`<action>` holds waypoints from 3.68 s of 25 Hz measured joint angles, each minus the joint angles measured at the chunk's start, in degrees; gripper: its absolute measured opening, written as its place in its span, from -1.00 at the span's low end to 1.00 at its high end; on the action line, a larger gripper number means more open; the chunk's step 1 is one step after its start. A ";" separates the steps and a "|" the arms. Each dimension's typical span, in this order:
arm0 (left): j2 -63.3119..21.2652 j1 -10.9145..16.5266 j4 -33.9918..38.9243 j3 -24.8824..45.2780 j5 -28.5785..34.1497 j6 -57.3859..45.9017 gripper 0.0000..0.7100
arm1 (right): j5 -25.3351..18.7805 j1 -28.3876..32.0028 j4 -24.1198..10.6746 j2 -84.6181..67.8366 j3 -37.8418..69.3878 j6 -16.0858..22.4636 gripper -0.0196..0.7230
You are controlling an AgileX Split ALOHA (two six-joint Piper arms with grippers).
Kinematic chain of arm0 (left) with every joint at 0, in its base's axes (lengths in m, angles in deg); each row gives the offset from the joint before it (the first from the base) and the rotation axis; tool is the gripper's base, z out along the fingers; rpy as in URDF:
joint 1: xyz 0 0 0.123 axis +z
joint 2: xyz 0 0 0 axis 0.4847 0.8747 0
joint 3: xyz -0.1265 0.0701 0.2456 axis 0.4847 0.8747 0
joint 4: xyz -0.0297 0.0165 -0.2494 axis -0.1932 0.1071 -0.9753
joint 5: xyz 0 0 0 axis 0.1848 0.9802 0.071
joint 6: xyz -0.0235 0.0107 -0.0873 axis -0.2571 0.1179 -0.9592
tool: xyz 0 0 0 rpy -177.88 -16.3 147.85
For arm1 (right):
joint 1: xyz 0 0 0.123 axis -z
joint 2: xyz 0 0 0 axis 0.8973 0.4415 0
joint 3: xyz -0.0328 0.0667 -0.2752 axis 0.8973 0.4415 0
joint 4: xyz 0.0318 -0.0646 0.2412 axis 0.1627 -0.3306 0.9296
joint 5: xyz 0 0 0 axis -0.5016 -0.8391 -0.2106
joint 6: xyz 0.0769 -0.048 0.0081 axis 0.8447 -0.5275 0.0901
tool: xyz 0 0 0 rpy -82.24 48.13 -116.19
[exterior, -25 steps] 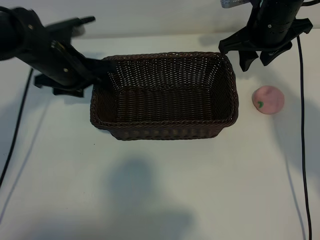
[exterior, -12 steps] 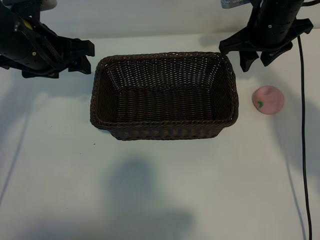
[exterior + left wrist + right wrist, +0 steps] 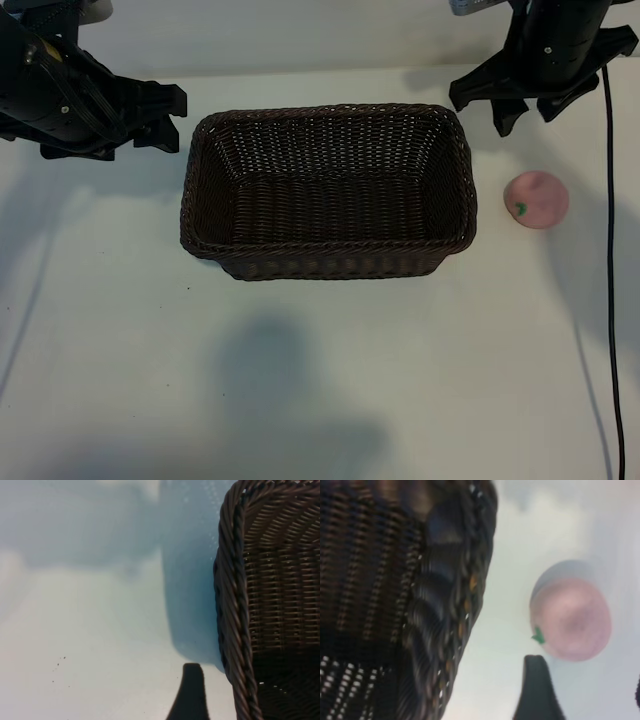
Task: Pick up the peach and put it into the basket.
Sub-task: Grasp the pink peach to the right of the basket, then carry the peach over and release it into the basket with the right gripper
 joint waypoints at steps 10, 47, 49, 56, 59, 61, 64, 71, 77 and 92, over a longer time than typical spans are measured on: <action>-2.55 0.00 4.43 0.00 -0.13 -0.28 0.67 | 3.52 5.97 3.45 0.02 1.84 0.47 0.40; 1.31 0.00 4.56 0.00 0.10 -3.54 0.66 | 16.58 8.13 7.44 4.17 14.40 -3.38 0.38; 1.31 0.00 4.56 0.00 0.10 -3.54 0.66 | 16.77 8.13 6.93 5.23 14.42 -3.38 0.38; 1.31 0.00 4.54 0.00 0.05 -3.44 0.66 | 16.90 8.13 4.87 7.07 14.58 -2.86 -0.10; 1.31 0.00 4.54 0.00 0.05 -3.38 0.66 | 16.90 8.13 3.20 7.49 14.58 -2.09 -0.61; 1.31 0.00 4.54 0.00 0.05 -3.38 0.66 | 16.68 8.13 2.68 7.67 14.58 -1.95 -0.78; 1.31 0.00 4.54 0.00 0.05 -3.38 0.66 | 16.22 8.13 2.46 7.60 14.58 -1.91 -0.83; 1.31 0.00 4.54 0.00 0.05 -3.38 0.66 | 13.00 8.13 1.18 0.71 14.58 -1.91 -0.83; 1.31 0.00 4.54 0.00 0.05 -3.38 0.66 | 11.45 8.13 1.12 -9.60 14.61 -1.91 -0.83; 1.31 0.00 4.49 0.00 -0.18 -3.38 0.66 | 12.74 2.07 13.23 -14.24 14.61 -5.65 -0.83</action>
